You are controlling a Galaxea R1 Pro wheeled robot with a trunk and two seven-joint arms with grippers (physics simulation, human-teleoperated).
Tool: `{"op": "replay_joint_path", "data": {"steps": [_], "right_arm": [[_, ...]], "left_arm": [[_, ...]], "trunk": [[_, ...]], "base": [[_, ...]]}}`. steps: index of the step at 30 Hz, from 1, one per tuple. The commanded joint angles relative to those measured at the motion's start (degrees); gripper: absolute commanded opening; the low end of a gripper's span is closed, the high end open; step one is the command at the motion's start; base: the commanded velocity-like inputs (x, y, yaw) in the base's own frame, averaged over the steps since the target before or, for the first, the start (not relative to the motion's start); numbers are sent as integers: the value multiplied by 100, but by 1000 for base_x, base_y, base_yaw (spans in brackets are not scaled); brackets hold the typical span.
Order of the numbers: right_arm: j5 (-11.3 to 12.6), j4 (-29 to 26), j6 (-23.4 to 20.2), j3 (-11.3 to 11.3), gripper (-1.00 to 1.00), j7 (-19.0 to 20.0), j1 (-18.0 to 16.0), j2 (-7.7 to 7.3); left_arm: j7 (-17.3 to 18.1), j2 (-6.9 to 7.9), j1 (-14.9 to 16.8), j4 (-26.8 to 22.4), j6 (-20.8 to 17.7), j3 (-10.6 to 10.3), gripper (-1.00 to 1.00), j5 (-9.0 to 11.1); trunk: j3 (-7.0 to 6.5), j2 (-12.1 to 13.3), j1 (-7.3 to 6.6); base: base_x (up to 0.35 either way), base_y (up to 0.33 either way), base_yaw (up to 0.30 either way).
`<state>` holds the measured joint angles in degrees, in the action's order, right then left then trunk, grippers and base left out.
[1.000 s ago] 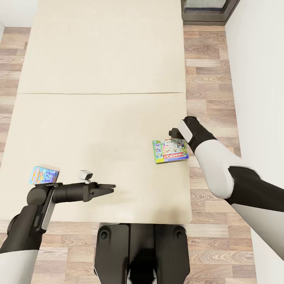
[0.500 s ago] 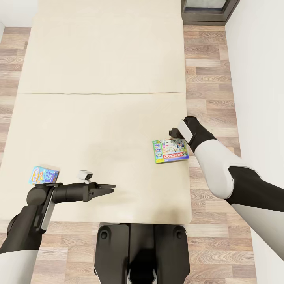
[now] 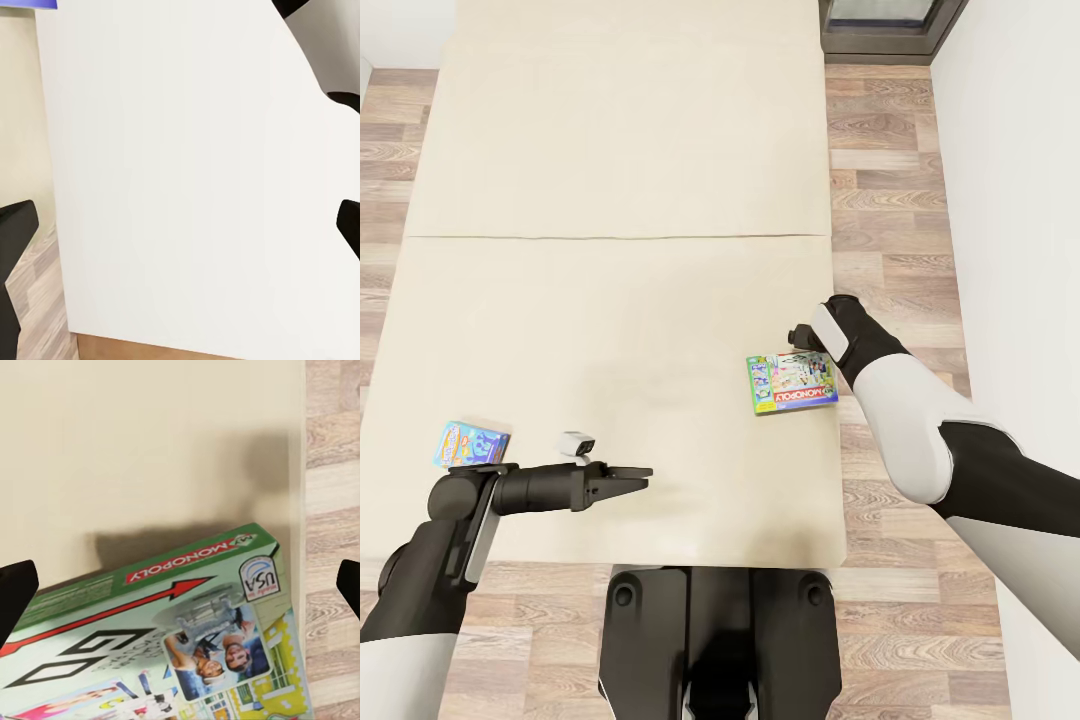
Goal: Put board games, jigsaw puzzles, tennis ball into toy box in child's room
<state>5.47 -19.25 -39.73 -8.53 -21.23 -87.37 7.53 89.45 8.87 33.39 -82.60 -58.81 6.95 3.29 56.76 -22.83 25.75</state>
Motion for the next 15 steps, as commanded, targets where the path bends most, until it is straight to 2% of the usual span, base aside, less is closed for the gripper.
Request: {"op": "replay_joint_path", "data": {"steps": [1,15], "right_arm": [[58,-7,-9,-8,100,-48,-3,3],[57,-8,-9,-8,100,-48,-5,3]], "left_arm": [[22,2,1,-2,-61,-1,100,-3],[20,3,1,-2,-61,-1,100,-3]], "trunk": [[6,-9,3],[95,-9,3]], "base": [[0,0,0],[0,0,0]]}}
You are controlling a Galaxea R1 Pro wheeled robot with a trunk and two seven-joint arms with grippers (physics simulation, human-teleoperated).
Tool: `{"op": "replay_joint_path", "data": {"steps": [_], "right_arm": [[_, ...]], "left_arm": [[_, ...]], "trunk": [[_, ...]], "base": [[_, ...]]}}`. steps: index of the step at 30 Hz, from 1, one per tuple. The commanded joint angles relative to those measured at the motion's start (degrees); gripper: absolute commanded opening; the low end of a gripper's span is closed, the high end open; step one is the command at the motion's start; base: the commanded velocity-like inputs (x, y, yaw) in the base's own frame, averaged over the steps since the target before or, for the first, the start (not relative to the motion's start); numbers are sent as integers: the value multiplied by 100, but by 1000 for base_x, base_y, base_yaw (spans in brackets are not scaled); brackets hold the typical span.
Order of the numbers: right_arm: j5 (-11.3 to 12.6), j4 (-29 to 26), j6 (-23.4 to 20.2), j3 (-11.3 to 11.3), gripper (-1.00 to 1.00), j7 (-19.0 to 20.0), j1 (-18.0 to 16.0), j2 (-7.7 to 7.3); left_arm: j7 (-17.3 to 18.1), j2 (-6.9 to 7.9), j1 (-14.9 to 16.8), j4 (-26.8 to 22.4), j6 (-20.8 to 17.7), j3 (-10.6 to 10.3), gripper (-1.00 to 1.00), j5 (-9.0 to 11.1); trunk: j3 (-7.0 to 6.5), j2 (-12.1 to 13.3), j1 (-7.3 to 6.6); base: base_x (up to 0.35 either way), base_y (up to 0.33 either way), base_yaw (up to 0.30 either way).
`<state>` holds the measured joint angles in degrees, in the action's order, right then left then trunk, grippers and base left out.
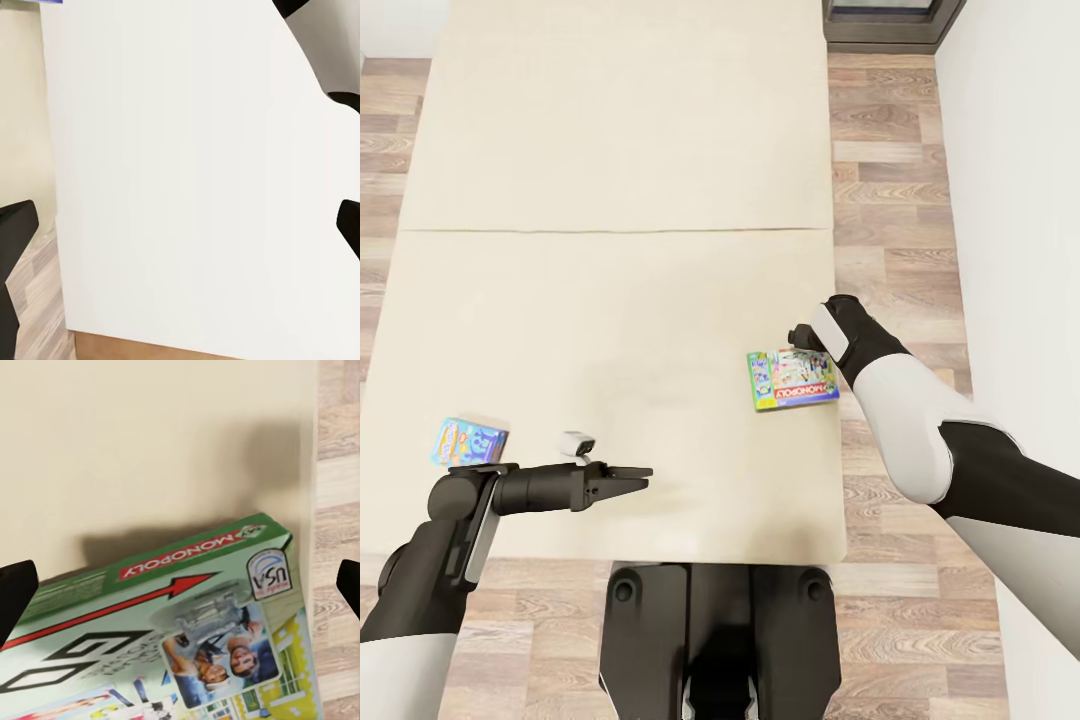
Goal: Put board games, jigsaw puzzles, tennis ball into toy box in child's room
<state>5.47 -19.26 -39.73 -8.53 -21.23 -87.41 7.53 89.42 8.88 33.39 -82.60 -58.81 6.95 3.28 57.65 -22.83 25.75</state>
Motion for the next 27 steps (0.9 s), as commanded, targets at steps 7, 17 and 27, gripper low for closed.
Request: {"op": "replay_joint_path", "data": {"steps": [7,17,27], "right_arm": [[56,-8,-9,-8,100,-48,-1,3],[58,-8,-9,-8,100,-48,2,3],[58,-8,-3,-8,100,-48,2,3]], "left_arm": [[23,0,1,-2,-57,-1,100,-3],[23,0,1,-2,-52,-1,100,-2],[23,0,1,-2,-52,-3,100,-3]], "trunk": [[71,-9,3],[165,-9,3],[231,-9,3]], "base": [[0,0,0],[0,0,0],[0,0,0]]}}
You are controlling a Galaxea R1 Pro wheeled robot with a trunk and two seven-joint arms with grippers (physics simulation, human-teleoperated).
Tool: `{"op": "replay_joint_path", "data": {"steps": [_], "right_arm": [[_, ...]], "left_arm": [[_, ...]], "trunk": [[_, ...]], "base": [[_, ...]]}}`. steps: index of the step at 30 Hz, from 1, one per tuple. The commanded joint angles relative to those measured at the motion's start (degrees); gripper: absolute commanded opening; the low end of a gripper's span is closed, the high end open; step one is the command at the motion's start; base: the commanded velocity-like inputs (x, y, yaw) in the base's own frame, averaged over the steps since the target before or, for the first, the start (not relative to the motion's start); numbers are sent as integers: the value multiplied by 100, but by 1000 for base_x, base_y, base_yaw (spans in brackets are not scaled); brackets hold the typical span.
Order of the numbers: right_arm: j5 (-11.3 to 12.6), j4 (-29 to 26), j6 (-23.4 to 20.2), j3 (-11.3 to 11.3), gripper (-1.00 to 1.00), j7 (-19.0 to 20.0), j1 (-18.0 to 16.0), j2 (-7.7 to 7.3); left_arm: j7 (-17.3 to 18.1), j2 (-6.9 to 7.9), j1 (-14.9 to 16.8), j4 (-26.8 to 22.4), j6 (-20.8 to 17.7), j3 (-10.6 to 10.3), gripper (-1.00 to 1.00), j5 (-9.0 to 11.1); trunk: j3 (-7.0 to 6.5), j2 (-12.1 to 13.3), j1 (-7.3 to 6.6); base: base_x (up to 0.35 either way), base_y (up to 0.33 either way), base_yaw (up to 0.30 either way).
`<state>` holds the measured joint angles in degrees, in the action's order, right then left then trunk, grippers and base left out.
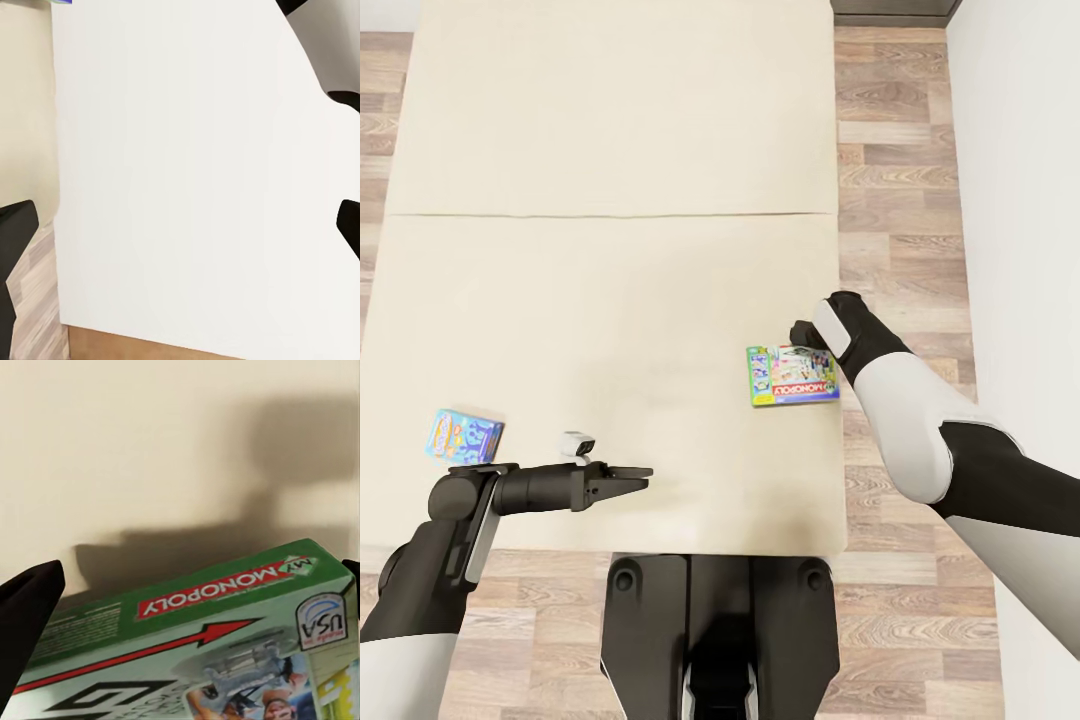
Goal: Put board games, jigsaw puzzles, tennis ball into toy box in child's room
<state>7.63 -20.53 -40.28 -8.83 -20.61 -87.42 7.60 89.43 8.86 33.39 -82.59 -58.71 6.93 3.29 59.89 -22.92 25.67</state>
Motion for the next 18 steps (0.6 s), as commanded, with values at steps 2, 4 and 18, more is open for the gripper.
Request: {"op": "replay_joint_path", "data": {"steps": [2,4,18], "right_arm": [[-157,120,54,21,100,-110,1,-4],[-157,120,54,21,100,-110,0,-4],[-158,120,55,21,100,-110,0,-4]], "left_arm": [[22,2,1,-3,-62,0,100,-3],[22,2,1,-3,-62,1,100,-3],[22,2,1,-2,-62,1,100,5]], "trunk": [[9,0,11],[10,0,11],[11,0,11]], "base": [[0,0,0],[0,0,0],[-100,0,0]]}}
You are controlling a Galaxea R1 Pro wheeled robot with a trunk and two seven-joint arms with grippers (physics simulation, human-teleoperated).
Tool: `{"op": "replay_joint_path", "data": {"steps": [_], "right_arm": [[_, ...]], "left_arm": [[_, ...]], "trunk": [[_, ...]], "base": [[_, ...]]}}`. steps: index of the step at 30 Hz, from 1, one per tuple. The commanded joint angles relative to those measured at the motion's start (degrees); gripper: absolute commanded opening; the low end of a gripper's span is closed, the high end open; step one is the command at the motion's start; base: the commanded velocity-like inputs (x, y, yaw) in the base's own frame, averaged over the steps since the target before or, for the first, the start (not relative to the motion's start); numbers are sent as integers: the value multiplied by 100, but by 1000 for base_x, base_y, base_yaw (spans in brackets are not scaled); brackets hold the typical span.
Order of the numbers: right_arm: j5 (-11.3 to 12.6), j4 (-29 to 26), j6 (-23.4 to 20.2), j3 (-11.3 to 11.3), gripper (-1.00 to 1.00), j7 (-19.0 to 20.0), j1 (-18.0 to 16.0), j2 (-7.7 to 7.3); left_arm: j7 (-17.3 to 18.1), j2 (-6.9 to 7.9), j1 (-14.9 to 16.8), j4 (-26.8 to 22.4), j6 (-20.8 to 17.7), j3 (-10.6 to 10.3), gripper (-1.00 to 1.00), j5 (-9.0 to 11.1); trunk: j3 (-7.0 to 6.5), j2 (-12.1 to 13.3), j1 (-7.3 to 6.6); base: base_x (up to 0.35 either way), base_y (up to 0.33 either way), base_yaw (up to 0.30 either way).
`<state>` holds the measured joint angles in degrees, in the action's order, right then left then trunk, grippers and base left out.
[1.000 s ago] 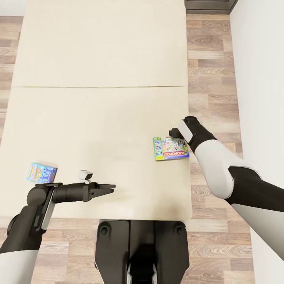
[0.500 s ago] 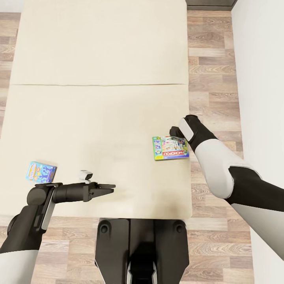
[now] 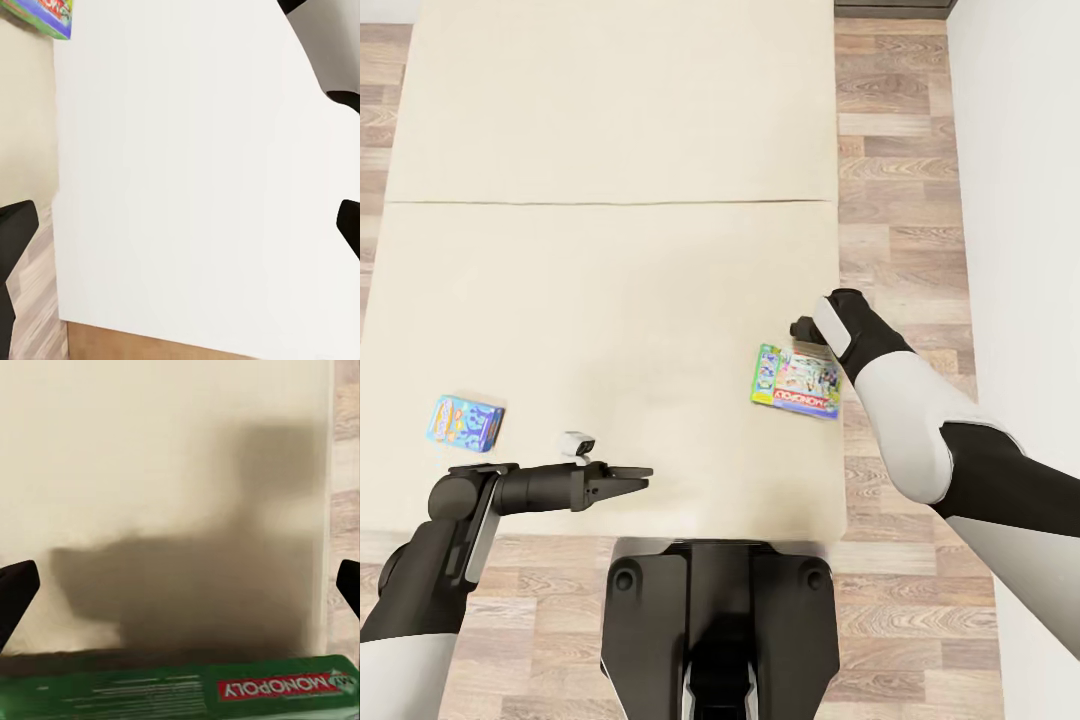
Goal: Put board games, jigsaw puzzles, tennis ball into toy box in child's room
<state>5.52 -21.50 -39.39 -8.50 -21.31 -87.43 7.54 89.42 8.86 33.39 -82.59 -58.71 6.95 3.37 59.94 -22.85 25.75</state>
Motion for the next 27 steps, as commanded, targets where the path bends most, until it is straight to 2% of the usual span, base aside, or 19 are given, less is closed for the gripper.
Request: {"op": "replay_joint_path", "data": {"steps": [1,11,27], "right_arm": [[52,217,-34,-11,100,-40,3,2],[53,217,-33,-11,100,-40,6,2],[54,217,-33,-11,100,-40,5,2]], "left_arm": [[23,2,1,-2,-61,-1,100,-4],[23,4,1,-3,-62,-1,100,-3],[23,3,1,-3,-61,-1,100,-3]], "trunk": [[6,-7,4],[6,-7,4],[-7,-7,4]], "base": [[-125,0,0],[-89,0,0],[-10,0,0]]}}
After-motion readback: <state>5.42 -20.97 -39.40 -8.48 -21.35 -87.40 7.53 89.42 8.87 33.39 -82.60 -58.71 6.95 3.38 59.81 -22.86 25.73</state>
